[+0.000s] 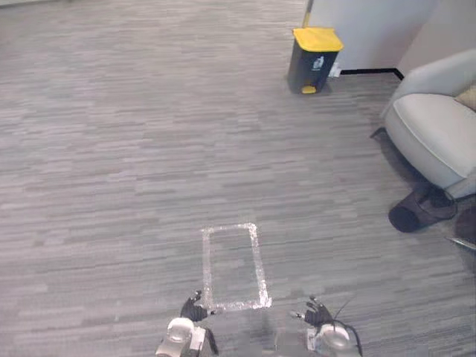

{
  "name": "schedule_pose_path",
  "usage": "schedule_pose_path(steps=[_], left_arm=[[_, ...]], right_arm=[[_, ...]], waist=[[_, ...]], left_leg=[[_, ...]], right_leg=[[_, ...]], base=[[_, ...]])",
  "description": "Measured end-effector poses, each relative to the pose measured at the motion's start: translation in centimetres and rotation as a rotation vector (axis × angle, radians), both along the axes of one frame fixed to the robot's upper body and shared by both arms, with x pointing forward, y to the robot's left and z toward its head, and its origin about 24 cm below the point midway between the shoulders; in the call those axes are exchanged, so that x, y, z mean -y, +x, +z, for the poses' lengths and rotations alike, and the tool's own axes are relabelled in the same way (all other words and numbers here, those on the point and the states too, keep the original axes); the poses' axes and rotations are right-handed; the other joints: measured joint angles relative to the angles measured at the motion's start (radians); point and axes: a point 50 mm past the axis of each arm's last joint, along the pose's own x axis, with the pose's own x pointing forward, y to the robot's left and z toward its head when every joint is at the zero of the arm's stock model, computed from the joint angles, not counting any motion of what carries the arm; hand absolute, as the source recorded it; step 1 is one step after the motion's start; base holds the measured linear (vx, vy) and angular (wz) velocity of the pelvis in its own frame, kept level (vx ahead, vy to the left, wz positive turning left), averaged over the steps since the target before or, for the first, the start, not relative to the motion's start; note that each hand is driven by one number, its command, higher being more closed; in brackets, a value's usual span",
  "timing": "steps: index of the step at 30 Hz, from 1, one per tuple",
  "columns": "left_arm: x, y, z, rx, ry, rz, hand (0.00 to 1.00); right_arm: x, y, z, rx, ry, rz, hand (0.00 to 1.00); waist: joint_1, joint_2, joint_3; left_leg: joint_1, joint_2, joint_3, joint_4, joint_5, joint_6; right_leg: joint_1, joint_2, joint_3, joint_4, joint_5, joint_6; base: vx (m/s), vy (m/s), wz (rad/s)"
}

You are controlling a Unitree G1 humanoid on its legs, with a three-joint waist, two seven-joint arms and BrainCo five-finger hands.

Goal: Organize the slippers on the shoe rack

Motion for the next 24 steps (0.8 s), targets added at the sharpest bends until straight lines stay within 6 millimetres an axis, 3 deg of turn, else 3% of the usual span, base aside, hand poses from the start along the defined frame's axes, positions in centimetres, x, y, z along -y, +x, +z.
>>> schedule_pose_path(steps=[2, 3, 6, 7, 8, 9, 10, 12, 13, 14, 15, 17, 20, 22, 23, 24], left_arm=[[-0.7, 0.3, 0.2, 0.010, 0.026, 0.001, 0.00], [-0.9, 0.4, 0.2, 0.012, 0.031, 0.001, 0.00], [-1.1, 0.9, 0.4, 0.024, 0.039, -0.002, 0.00], [-1.1, 0.6, 0.3, 0.018, 0.037, -0.005, 0.00], [-0.5, 0.3, 0.1, 0.000, 0.021, -0.002, 0.00], [-0.2, 0.3, 0.0, -0.001, 0.013, -0.004, 0.00], [0.7, 0.8, 0.2, 0.014, -0.013, -0.016, 0.00], [1.0, 1.3, 0.3, 0.022, -0.021, -0.025, 0.00], [1.4, 1.3, 0.4, 0.024, -0.037, -0.021, 0.00], [1.8, 1.0, 0.3, 0.022, -0.058, 0.008, 0.00], [1.9, 0.8, 0.2, 0.016, -0.062, 0.013, 0.00], [2.0, 0.6, 0.2, 0.014, -0.066, 0.015, 0.00], [1.7, 0.7, 0.2, 0.020, -0.060, 0.015, 0.00], [1.8, 0.6, 0.2, 0.022, -0.062, 0.017, 0.00], [1.8, 0.5, 0.2, 0.019, -0.065, 0.019, 0.00], [1.9, 0.5, 0.2, 0.018, -0.069, 0.021, 0.00]], right_arm=[[0.4, 0.2, 0.1, 0.007, -0.011, 0.003, 0.00], [0.3, 0.3, 0.2, 0.010, -0.010, 0.003, 0.00], [0.3, 1.2, 0.6, 0.044, -0.011, 0.009, 0.00], [0.1, 1.0, 0.5, 0.037, -0.009, 0.013, 0.00], [0.3, 1.2, 0.6, 0.045, -0.014, 0.014, 0.00], [0.7, 1.4, 0.7, 0.049, -0.028, 0.016, 0.00], [1.4, 1.4, 0.8, 0.049, -0.041, 0.006, 0.00], [1.4, 1.5, 0.8, 0.051, -0.038, -0.004, 0.00], [1.5, 1.3, 0.7, 0.037, -0.040, -0.008, 0.00], [1.5, 0.8, 0.5, 0.021, -0.040, -0.011, 0.00], [1.6, 0.7, 0.5, 0.020, -0.042, -0.013, 0.00], [1.6, 0.8, 0.6, 0.022, -0.052, -0.024, 0.00], [1.6, 0.6, 0.4, 0.012, -0.049, -0.029, 0.00], [1.5, 0.0, 0.1, -0.010, -0.048, -0.031, 0.00], [1.6, -0.3, 0.0, -0.021, -0.051, -0.034, 0.00], [1.9, -0.4, 0.1, -0.019, -0.058, -0.035, 0.00]], waist=[[-0.004, 0.013, 0.004], [-0.005, 0.013, 0.004], [-0.018, 0.021, 0.011], [-0.019, 0.006, 0.004], [-0.016, 0.013, 0.012], [-0.014, 0.031, 0.012], [-0.024, 0.048, 0.007], [-0.035, 0.052, 0.015], [-0.033, 0.052, 0.027], [-0.026, 0.050, 0.028], [-0.025, 0.048, 0.027], [-0.013, 0.040, 0.022], [0.003, 0.037, 0.024], [0.014, 0.038, 0.023], [0.015, 0.044, 0.020], [0.012, 0.062, 0.010]], left_leg=[[0.083, 0.009, 0.023, -0.068, 0.000, 0.000], [0.091, 0.011, 0.024, -0.075, 0.000, 0.000], [0.136, 0.032, 0.049, -0.101, -0.001, -0.002], [0.164, 0.019, 0.059, -0.105, -0.011, -0.023], [0.203, 0.022, 0.078, -0.099, -0.044, -0.075], [0.207, 0.036, 0.085, -0.092, -0.049, -0.083], [0.167, 0.056, 0.075, 0.023, -0.044, -0.091], [0.105, 0.093, 0.064, 0.192, -0.027, -0.122], [0.045, 0.143, 0.035, 0.415, -0.014, -0.182], [0.016, 0.164, 0.020, 0.549, -0.041, -0.206], [0.008, 0.164, 0.020, 0.572, -0.049, -0.205], [-0.060, 0.142, 0.020, 0.524, -0.094, -0.125], [-0.120, 0.103, -0.057, 0.355, -0.104, -0.106], [-0.155, 0.042, -0.284, 0.175, -0.095, -0.113], [-0.158, 0.036, -0.339, 0.123, -0.070, -0.115], [-0.161, 0.048, -0.363, 0.077, 0.002, -0.096]], right_leg=[[-0.063, 0.011, -0.141, 0.012, -0.058, -0.055], [-0.078, 0.015, -0.160, 0.000, -0.065, -0.063], [-0.168, 0.056, -0.270, -0.207, -0.050, -0.101], [-0.160, 0.073, -0.290, -0.382, 0.077, -0.125], [-0.156, 0.082, -0.294, -0.404, 0.163, -0.202], [-0.156, 0.098, -0.291, -0.397, 0.157, -0.206], [-0.151, 0.104, -0.284, -0.397, 0.099, -0.195], [-0.108, 0.111, -0.281, -0.420, 0.089, -0.198], [-0.023, 0.132, -0.267, -0.479, 0.089, -0.201], [0.060, 0.151, -0.236, -0.527, 0.088, -0.203], [0.079, 0.154, -0.220, -0.542, 0.086, -0.206], [0.126, 0.161, -0.124, -0.577, 0.084, -0.206], [0.125, 0.159, -0.026, -0.576, 0.084, -0.193], [0.130, 0.160, 0.085, -0.578, 0.081, -0.155], [0.132, 0.163, 0.111, -0.578, 0.076, -0.137], [0.122, 0.180, 0.153, -0.574, 0.064, -0.108]], base=[[0.43, 0.135, -0.14], [0.38, 0.043, -0.09], [0.40, -0.034, -0.09], [0.44, -0.093, -0.28], [0.45, -0.094, -0.36], [0.52, -0.124, -0.40], [0.51, -0.147, -0.22], [0.39, -0.130, -0.09], [0.34, -0.076, -0.44], [0.45, -0.075, -0.58], [0.46, 0.036, -0.94], [0.34, 0.101, -1.12], [0.17, 0.125, -1.15], [0.20, 0.244, -1.46], [0.18, 0.316, -1.43], [0.11, 0.226, -1.00]])
